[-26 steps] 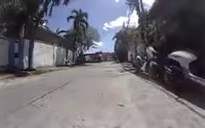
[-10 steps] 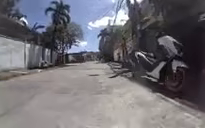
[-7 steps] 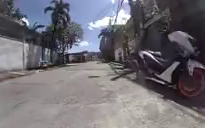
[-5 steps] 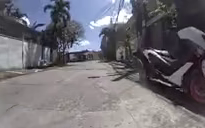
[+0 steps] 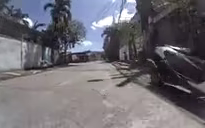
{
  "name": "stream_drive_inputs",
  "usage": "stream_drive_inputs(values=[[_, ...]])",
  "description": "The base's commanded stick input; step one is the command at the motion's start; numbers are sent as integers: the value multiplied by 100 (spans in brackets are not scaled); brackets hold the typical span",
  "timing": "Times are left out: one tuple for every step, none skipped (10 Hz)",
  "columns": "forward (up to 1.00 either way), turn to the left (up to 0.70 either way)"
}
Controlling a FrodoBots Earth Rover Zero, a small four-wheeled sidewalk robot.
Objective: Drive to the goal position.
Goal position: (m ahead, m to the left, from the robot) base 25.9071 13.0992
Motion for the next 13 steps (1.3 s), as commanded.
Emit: stream_drive_inputs(values=[[100, 4], [100, 2], [100, 0], [100, 0], [100, 0], [100, 0], [100, 0], [100, -1], [100, -15], [100, -32], [100, -40], [100, -36], [100, -9]])
